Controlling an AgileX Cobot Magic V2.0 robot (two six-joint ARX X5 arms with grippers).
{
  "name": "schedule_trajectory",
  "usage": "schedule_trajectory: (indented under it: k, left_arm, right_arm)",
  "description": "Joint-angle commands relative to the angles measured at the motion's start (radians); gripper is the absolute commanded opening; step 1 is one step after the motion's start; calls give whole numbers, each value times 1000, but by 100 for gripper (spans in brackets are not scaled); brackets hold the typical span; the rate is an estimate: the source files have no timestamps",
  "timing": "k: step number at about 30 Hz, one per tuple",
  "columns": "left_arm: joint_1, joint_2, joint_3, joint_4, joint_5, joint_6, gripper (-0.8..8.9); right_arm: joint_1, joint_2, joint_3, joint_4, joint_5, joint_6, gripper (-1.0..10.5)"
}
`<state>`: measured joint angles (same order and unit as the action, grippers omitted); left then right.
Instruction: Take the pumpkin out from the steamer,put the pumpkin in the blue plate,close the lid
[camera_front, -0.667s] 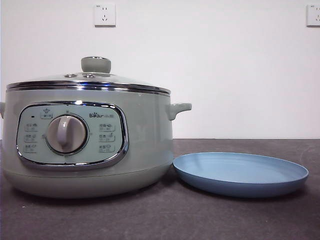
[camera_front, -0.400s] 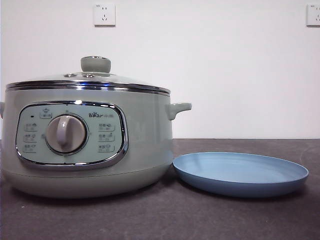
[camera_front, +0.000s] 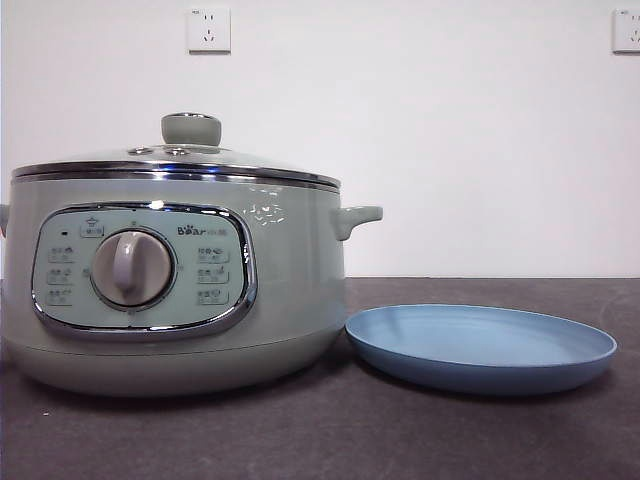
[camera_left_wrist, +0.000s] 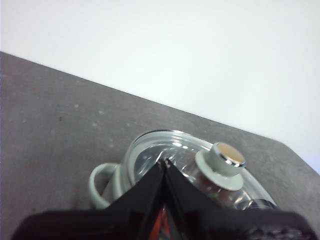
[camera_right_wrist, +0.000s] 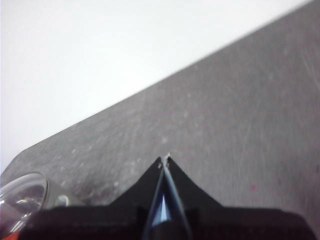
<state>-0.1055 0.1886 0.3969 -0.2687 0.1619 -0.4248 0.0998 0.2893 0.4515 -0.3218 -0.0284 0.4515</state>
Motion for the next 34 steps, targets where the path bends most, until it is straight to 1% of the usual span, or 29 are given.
schedule_trajectory:
  k: [1,3,7,9,11,13,15,16,17,18,19,21,22,23,27,29,34]
  left_arm:
    - [3,93,76,5,22,75,-8]
    - [3,172,142,3,53,112,-8]
    - [3,319,267,-18,127,159,-7]
    - [2,391,333,-35,178,180,-5]
    - [2,455,391,-50,240,202,-4]
    - [2,513,445,-69,304,217,-4]
    - [2,568,497,-96,365,218,-4]
    - [2,587,516,-111,383,218,-3]
    - [2,607,537,-130,398,219,2]
    - [1,624,554,-147,396,219,21]
    - [1,635,566,-158,389,220,80]
    - [0,654,578,-163,387,219,308]
    - [0,660,579,-158,388,219,399]
    - [0,665,580,-158,388,218,464]
    - [-8,678,580,-150,387,216,472]
    - [-25,688,580,-122,381,214,472]
    - [-109,735,593,-81,278,219,472]
  right_arm:
    - [0,77,80,-1,-34,-101,-10]
    - [0,138,139,-2,-69,-134,-10]
    - [0,248,239,-2,-143,-211,-2]
    - [0,307,289,-2,-219,-271,-2]
    - [0,359,329,-3,-309,-311,-2]
    - [0,411,365,-5,-422,-335,2]
    - [0,460,396,-4,-530,-340,11]
    - [0,478,407,-4,-558,-340,43]
    - [0,495,418,-4,-578,-340,116]
    - [0,509,424,-3,-574,-336,210]
    - [0,518,426,-3,-571,-330,297]
    - [0,535,427,-5,-572,-328,467]
    - [0,540,427,-9,-571,-328,510]
    - [0,543,427,-13,-571,-328,532]
    - [0,544,427,-26,-572,-323,537]
    - [0,544,427,-25,-573,-308,536]
    - [0,544,427,-41,-572,-302,536]
